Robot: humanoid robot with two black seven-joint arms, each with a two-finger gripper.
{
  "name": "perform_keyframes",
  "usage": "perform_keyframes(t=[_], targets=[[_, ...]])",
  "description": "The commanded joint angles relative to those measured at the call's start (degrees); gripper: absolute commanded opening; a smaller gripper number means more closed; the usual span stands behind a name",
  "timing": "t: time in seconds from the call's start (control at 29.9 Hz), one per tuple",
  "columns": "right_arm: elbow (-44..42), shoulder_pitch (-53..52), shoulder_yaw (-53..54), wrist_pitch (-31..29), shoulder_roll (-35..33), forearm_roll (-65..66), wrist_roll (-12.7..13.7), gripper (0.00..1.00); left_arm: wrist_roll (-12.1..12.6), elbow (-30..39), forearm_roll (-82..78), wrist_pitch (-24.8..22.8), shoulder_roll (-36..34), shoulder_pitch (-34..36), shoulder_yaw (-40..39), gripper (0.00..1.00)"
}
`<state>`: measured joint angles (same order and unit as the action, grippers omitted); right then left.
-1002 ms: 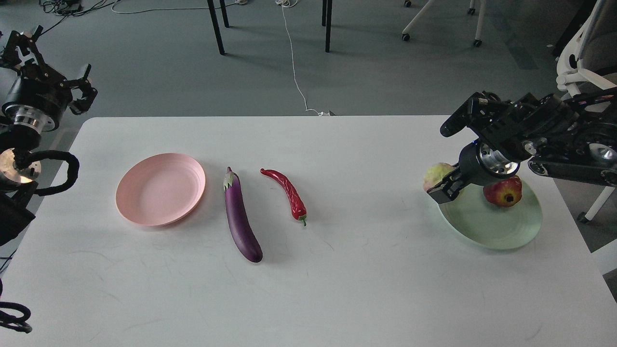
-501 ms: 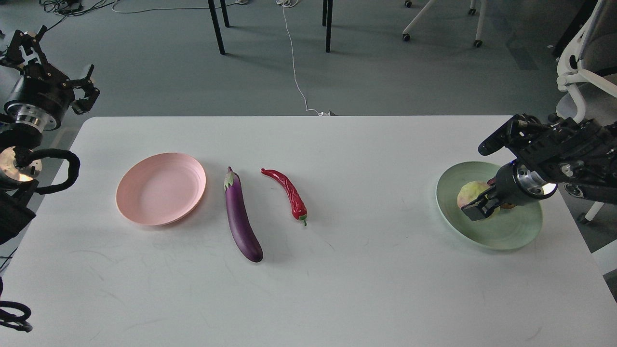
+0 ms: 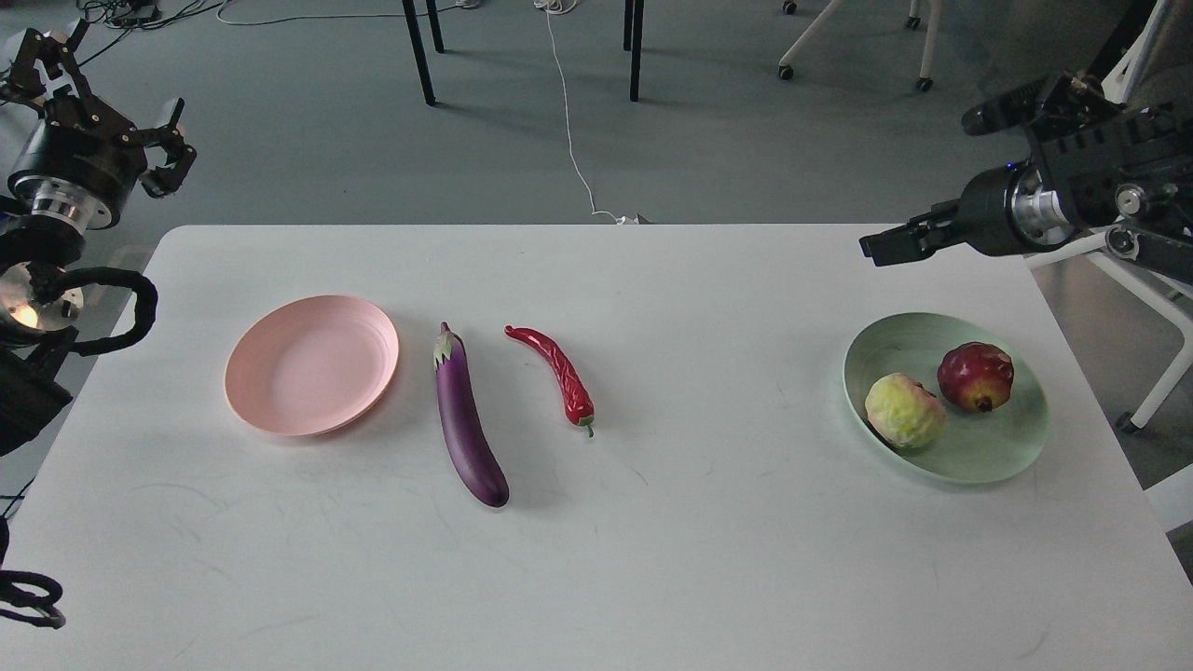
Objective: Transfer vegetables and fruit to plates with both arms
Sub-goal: 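Place the pale green fruit on the green plate beside the apple, then lift the right hand away from the plate and move the left gripper toward the eggplant, then lower the left gripper and grasp the purple eggplant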
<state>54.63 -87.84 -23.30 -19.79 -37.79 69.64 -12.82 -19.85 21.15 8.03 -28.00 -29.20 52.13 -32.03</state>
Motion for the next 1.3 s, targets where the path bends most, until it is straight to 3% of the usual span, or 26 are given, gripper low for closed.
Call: perform_keyframes(t=[0.0, 0.1, 0.27, 0.5, 0.73, 0.94, 1.07, 1.17, 1.27], targets=[[-8.47, 6.7, 15.7, 0.19, 3.14, -6.17, 0.16, 0.97, 2.7, 0.55, -3.19, 0.0, 0.63, 3.14, 3.28, 0.98], [-14.1, 11.97, 26.69, 0.19, 7.81, -8.81, 0.16, 0.99, 4.82, 1.43, -6.0, 0.0, 0.63, 5.7, 7.06, 0.98], [-15.53, 18.13, 41.47, 0.28, 8.79, -12.94, 0.07, 0.99, 5.26, 7.39, -14.42, 0.0, -0.86, 8.07, 11.37, 0.98], [-15.61, 25.95, 54.67, 0.19, 8.17, -36.55, 0.07, 0.99, 5.26, 35.93, -37.7, 0.22, -7.89, 10.54, 11.73, 0.98], [-15.26, 30.7, 58.45, -0.68, 5.72, -61.53, -0.01, 0.99, 6.14, 54.06, -58.19, 2.42, -14.82, 9.83, 15.23, 0.96], [-15.0, 36.41, 62.67, -6.47, 5.09, -71.56, -0.19, 0.99, 6.23, 58.91, -82.25, 2.42, -16.07, 9.75, 19.98, 0.94], [-14.56, 44.57, 67.06, -8.21, 5.79, -74.12, -2.29, 0.99, 6.58, 61.64, -95.63, 2.34, -15.72, 9.66, 24.9, 0.94], [-14.29, 49.41, 68.91, -8.21, 6.58, -74.56, -3.09, 0.99, 10.6, 61.73, -98.2, 2.25, -15.19, 9.57, 28.95, 0.94], [-11.67, 54.16, 70.75, -8.21, 7.03, -74.56, -4.49, 0.99, 16.84, 61.64, -98.38, 2.16, -13.17, 9.75, 29.66, 0.94]])
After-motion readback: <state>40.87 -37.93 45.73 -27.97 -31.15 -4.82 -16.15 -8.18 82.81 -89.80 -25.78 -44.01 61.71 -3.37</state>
